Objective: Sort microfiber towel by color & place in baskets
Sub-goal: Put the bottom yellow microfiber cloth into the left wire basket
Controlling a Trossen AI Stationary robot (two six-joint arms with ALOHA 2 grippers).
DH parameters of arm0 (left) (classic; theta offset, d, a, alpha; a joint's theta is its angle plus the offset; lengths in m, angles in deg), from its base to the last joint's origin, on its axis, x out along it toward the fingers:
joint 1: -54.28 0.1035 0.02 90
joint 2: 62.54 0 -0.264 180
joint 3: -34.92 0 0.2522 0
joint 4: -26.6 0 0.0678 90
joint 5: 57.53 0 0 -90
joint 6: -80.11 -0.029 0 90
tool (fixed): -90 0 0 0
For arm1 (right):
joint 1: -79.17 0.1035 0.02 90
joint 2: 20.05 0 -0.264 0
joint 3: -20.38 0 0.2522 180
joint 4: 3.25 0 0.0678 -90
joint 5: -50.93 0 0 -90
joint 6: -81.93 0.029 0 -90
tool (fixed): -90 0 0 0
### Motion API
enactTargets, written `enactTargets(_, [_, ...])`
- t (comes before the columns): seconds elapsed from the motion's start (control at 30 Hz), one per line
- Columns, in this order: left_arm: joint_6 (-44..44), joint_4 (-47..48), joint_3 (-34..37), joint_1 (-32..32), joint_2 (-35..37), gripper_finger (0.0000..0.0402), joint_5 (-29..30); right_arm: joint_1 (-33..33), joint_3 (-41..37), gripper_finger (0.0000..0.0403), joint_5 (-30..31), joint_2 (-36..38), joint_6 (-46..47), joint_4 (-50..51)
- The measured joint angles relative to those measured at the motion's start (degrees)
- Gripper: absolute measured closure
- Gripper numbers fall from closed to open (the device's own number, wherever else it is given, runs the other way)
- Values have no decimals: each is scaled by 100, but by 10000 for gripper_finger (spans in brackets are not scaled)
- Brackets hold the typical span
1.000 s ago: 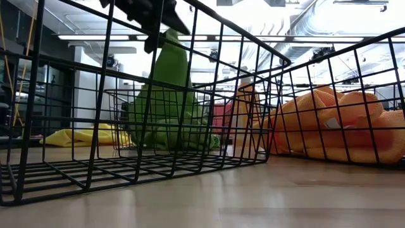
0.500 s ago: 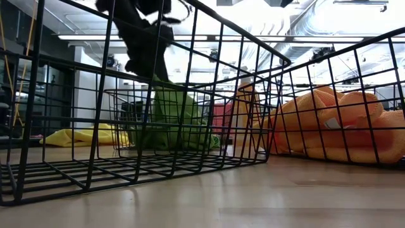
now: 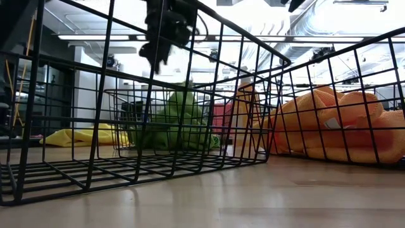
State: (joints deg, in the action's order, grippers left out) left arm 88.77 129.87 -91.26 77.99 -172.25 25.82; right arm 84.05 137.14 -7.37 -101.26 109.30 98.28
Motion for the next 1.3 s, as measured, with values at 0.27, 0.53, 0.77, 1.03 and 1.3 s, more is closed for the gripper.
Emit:
enactTargets(0.27, [8, -915, 114, -274, 486, 161, -11, 300, -209, 50, -459, 154, 697, 78])
enactTargets(0.53, [291, -3617, 1979, -945, 2120, 161, -3, 1872, -2357, 50, -2167, 771, 3241, -728])
enactTargets(0.77, [1279, -5911, 4137, -1297, 3768, 161, -135, 3458, -3062, 50, -3350, 752, 5266, -1697])
enactTargets(1.03, [1654, -7151, 5250, -1548, 4816, 161, 285, 4458, -3073, 50, -4028, -11, 7492, -846])
enactTargets(1.3, [1686, -7915, 5373, -1590, 5021, 161, 294, 4549, -3077, 50, -3902, -1067, 7947, -690])
